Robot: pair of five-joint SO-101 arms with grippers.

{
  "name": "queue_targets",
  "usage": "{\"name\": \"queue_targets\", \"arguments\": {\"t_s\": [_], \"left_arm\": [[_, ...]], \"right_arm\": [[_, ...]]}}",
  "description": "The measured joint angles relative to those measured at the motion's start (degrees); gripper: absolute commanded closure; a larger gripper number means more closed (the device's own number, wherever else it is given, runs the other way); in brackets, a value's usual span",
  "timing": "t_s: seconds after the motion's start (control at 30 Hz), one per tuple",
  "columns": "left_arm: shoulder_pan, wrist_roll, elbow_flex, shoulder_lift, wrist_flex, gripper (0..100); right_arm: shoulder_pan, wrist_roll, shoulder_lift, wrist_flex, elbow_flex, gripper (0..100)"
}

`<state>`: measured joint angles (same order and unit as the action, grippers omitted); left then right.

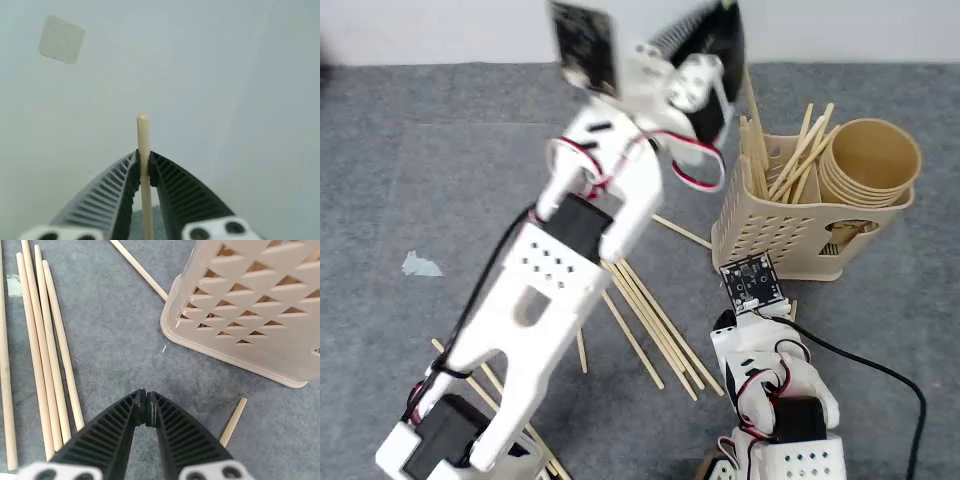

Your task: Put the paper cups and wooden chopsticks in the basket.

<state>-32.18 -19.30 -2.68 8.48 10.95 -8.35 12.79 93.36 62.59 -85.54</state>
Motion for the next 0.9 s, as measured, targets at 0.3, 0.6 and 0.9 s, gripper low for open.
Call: {"name": "queue_targets", "arguments": {"t_s": [0.3, 0.6, 0.9], "left_arm": [[-1.1, -0.4, -3.3, -0.2, 9.2, 84], [0.4, -5.5, 16.3, -0.1, 37.8, 87], [14.5, -8.2, 22.0, -0.1, 59.3, 91]], "right_arm": [[0.0, 0.0, 0.0, 0.0, 0.0, 99.0], [0.0, 0.0, 0.0, 0.0, 0.0, 99.0], [0.0, 0.0, 0.0, 0.0, 0.0, 99.0]]}}
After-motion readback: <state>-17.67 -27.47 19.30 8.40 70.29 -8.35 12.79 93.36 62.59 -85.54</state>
